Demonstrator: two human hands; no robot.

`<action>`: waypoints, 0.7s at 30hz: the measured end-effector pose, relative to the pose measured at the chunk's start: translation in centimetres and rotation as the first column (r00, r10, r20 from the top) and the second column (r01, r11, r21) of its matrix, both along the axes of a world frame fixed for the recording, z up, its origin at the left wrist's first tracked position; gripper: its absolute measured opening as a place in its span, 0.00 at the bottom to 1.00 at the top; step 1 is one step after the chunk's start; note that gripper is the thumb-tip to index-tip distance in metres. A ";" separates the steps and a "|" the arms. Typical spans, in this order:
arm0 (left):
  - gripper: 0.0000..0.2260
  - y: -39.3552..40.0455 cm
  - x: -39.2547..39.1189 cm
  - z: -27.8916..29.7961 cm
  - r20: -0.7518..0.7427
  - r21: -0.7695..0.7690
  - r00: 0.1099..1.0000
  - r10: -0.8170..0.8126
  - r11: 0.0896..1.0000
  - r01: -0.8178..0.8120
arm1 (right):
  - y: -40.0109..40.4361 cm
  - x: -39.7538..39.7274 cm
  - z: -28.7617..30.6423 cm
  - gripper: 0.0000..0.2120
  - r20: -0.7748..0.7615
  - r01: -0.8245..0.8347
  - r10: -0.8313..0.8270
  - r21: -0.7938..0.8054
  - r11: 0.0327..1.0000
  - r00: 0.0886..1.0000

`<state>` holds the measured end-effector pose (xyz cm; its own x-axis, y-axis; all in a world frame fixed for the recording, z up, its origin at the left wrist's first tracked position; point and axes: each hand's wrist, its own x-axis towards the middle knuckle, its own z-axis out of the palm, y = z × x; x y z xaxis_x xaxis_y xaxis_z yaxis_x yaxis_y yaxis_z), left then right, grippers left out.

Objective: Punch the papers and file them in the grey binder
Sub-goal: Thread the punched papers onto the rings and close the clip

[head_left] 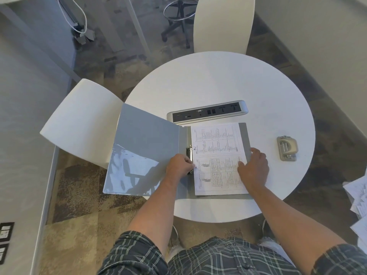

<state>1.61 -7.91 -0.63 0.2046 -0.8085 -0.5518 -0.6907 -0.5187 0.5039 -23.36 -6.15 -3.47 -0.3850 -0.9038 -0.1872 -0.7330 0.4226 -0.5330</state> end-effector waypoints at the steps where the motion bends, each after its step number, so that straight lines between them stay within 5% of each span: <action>1: 0.02 0.1 0.0 0.0 0.002 -0.006 1.000 0.002 1.000 -0.002 | 0.0 0.6 0.4 0.25 -0.005 -0.056 0.056 -0.030 0.998 0.998; 5: 0.06 0.3 0.1 0.0 0.012 -0.011 1.000 0.001 1.000 -0.001 | -0.1 3.9 1.9 0.15 0.149 -0.427 0.428 -0.039 0.903 0.892; 9: 0.07 0.6 0.4 0.0 0.014 -0.024 1.000 0.012 1.000 -0.012 | 0.3 7.3 2.4 0.22 0.083 -0.744 0.742 0.154 0.650 0.666; 17: 0.07 1.4 1.1 -0.3 0.004 -0.037 0.998 0.064 0.997 -0.064 | 1.0 7.1 -0.2 0.34 -0.021 -0.854 0.901 0.309 0.418 0.433; 21: 0.07 1.6 0.9 -0.5 0.001 -0.042 0.996 0.088 0.995 -0.088 | 1.2 7.2 -0.3 0.35 -0.052 -0.851 0.916 0.352 0.389 0.397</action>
<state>2.55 -6.34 -1.12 0.2772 -0.8098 -0.5171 -0.6447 -0.5558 0.5247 -16.11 -4.93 -3.79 0.5523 -0.6867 -0.4727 -0.8337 -0.4563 -0.3112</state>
